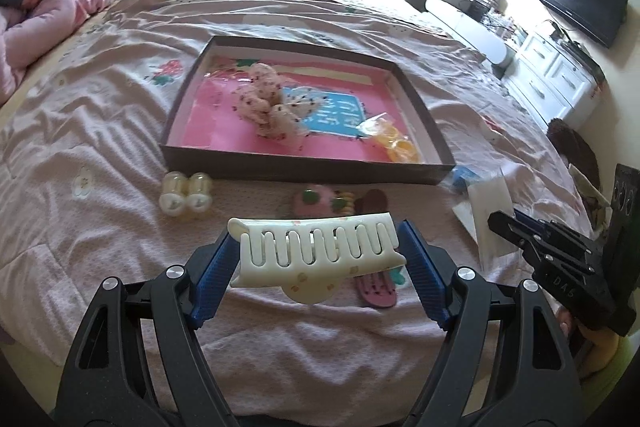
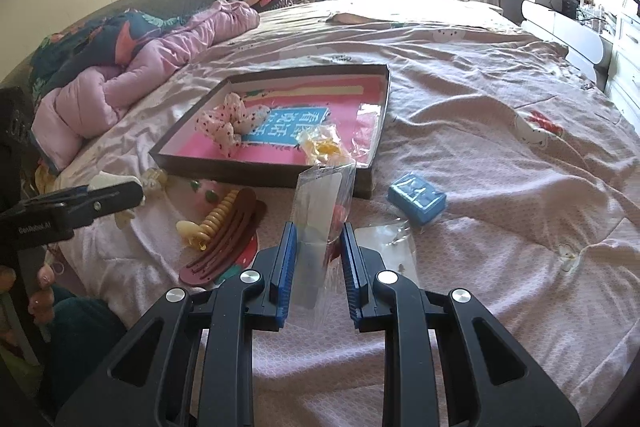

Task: Organize jewelry
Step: 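Carry the claw clip into the box and release while the right tool places the clear packet there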

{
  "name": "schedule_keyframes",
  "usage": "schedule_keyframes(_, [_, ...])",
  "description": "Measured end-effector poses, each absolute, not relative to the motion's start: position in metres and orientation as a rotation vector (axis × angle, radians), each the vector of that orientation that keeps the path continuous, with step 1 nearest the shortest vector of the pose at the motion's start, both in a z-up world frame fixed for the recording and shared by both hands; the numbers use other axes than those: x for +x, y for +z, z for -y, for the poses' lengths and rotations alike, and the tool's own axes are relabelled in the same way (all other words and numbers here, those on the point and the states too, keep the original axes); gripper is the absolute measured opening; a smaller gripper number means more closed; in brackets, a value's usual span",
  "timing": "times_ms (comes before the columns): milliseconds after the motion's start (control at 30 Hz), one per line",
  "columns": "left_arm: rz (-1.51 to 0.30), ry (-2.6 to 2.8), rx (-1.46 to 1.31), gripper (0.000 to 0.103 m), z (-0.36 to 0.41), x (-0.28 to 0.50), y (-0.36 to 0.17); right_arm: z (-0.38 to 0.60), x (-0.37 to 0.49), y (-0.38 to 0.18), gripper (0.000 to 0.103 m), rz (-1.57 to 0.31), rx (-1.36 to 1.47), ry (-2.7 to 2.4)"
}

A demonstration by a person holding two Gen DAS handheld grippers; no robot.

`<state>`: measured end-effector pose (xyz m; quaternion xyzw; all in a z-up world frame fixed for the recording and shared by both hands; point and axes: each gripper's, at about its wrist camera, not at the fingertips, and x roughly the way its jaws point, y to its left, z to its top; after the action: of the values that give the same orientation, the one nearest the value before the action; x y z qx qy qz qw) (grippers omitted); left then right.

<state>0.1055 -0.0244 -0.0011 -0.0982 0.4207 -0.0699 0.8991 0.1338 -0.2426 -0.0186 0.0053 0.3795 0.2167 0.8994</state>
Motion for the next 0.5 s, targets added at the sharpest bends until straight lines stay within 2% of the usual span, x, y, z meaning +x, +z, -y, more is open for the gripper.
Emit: schedule_keyframes(500, [-0.858,-0.180,-0.194,0.069,0.037,0.120,0.009,0.250,0.137,-0.001,0.021,-0.748,0.032,0.436])
